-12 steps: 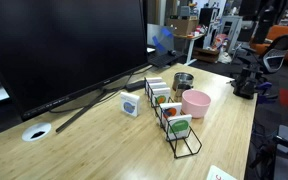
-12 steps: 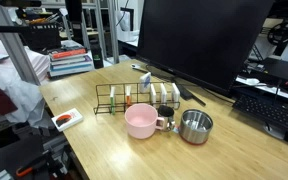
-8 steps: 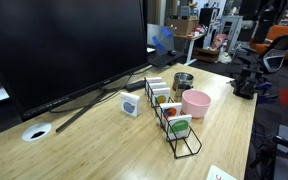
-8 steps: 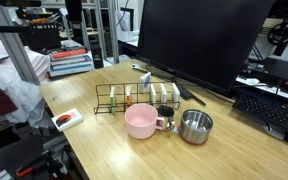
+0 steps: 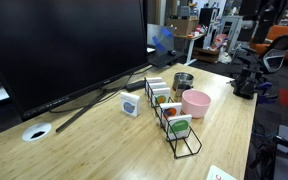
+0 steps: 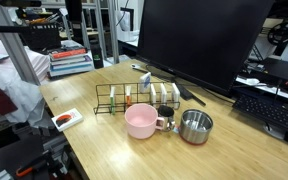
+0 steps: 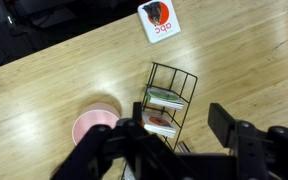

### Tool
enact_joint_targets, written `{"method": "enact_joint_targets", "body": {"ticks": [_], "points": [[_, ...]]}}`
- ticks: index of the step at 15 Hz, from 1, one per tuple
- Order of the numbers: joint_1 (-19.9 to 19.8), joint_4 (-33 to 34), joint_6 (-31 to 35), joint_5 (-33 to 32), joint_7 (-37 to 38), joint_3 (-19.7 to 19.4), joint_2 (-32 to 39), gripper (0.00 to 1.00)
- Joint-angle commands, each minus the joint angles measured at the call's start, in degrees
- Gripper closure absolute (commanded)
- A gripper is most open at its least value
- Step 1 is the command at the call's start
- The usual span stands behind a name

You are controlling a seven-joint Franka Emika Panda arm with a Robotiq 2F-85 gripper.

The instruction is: Move the silver bowl to the left side of the desk

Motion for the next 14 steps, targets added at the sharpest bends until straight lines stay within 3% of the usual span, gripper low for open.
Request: {"method": "enact_joint_targets", "body": {"ticks": [1, 4, 13, 14], "points": [[-0.8, 0.18, -0.21, 0.27, -0.08, 0.62, 0.11, 0.07], [-1.18, 0.33, 1.3, 2.13, 1.98, 0.23, 1.24, 0.0], [-2.7, 1.09, 13.89, 8.02, 12.76, 0.39, 7.7, 0.0], [-2.03, 0.4, 12.41, 7.18, 10.12, -0.16, 6.85, 0.0]]}}
